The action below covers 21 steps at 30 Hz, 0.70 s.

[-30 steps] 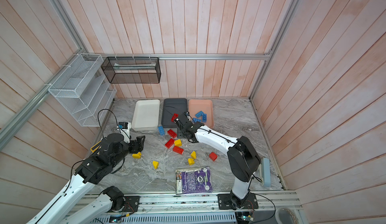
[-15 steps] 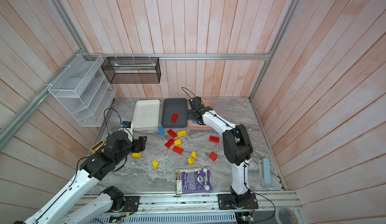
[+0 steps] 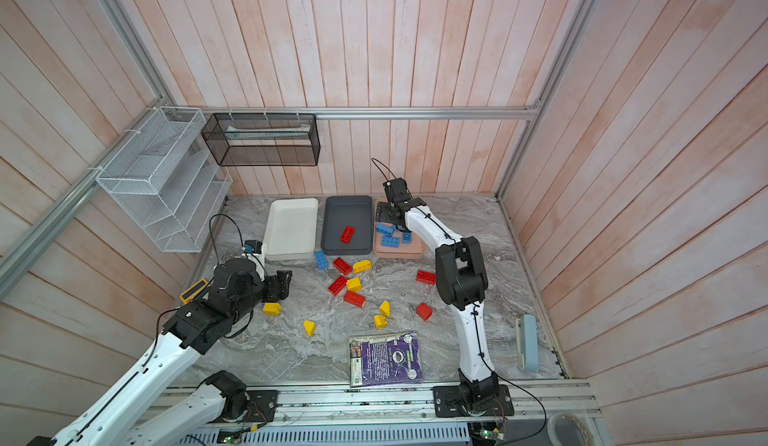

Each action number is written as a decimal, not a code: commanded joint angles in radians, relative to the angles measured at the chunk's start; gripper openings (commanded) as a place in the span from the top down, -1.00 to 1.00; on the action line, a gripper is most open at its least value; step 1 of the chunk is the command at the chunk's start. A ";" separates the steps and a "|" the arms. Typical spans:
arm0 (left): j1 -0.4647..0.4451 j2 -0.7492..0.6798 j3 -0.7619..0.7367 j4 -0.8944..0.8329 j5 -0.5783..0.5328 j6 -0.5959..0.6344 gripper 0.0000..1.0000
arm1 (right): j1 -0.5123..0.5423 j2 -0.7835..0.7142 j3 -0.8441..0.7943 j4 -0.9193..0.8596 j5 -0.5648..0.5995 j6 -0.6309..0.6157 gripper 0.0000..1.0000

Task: Sort the legos into containers by color
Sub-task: 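Carry the blue brick into the pink tray and release it with the right gripper, then lower the left gripper to a large blue brick while the right gripper withdraws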

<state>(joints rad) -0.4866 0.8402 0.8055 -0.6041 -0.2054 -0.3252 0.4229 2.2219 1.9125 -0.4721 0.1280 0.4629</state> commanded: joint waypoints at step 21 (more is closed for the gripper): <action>0.087 0.262 0.034 -0.092 -0.115 -0.120 -0.66 | 0.166 -0.843 -1.044 0.552 -0.079 0.051 -0.77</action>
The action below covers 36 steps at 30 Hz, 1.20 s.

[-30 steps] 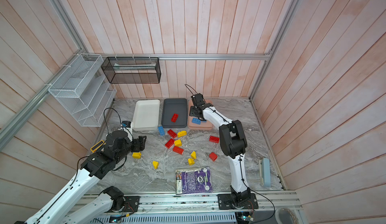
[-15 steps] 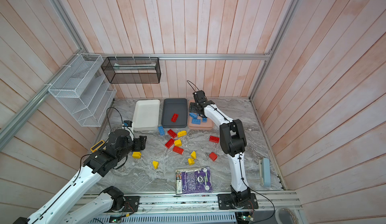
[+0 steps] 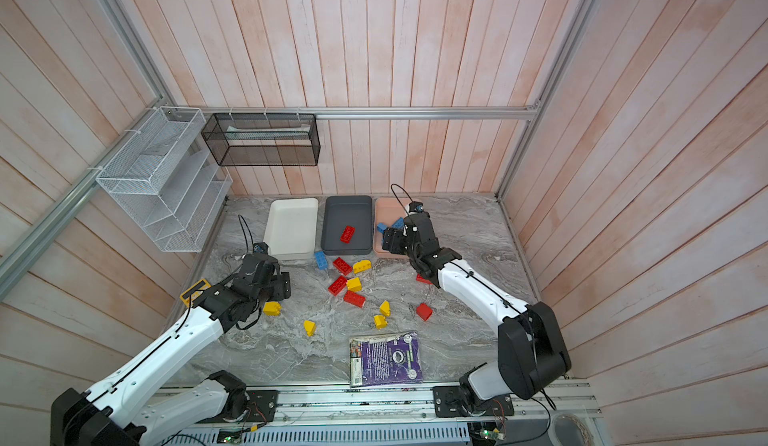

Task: Sort the legos into containers by color
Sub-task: 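Lower the left gripper to a large blue brick while the right gripper withdraws, then close the left gripper on the large blue brick and lift it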

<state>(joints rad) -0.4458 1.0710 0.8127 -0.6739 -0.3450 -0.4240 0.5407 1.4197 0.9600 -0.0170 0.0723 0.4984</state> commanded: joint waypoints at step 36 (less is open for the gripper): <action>0.312 0.518 0.123 -0.016 0.261 0.084 -0.64 | 0.338 -0.103 -0.453 0.485 -0.050 0.087 -0.84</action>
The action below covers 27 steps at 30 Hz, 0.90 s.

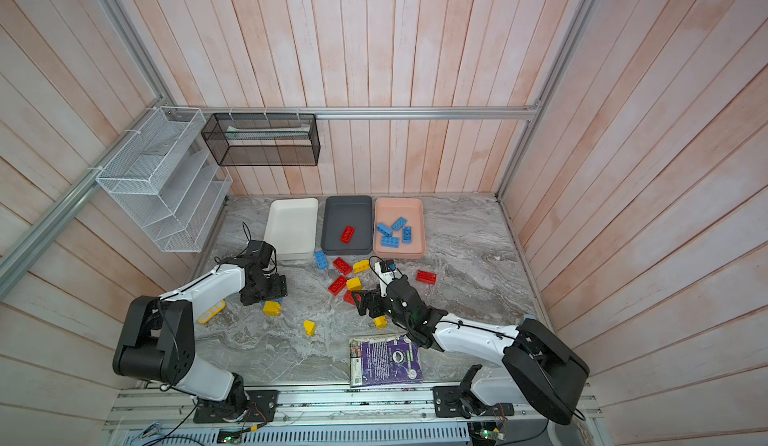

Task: Sort the legos into containers by color
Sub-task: 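Close the left gripper on the large blue brick and lift it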

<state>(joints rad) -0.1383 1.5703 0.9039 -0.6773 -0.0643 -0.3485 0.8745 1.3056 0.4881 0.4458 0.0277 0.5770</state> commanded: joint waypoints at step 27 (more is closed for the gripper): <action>-0.042 -0.068 0.189 -0.082 0.022 0.003 0.00 | 0.005 -0.016 0.011 0.014 0.016 0.015 -0.83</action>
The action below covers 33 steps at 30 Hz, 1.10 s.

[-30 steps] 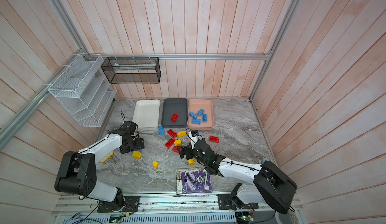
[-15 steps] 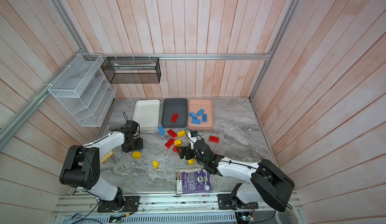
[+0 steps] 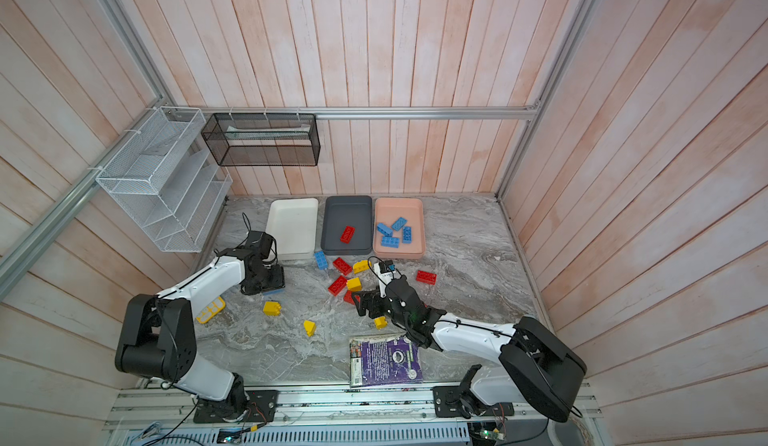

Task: Sort the legos into containers by color
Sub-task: 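Close the left gripper on the large blue brick and lift it, then carry the large blue brick over the pink tray and open the left gripper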

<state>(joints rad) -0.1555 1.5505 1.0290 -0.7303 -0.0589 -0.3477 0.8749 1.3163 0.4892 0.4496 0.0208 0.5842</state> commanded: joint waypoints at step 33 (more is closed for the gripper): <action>-0.431 0.618 0.938 0.297 0.334 -0.065 -0.01 | 0.002 -0.362 0.151 -0.464 0.198 -0.018 -0.80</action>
<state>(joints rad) -0.5724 2.1090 1.8809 -0.4725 0.2295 -0.4042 0.8745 0.9668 0.6025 0.0441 0.1917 0.5953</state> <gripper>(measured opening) 0.660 0.901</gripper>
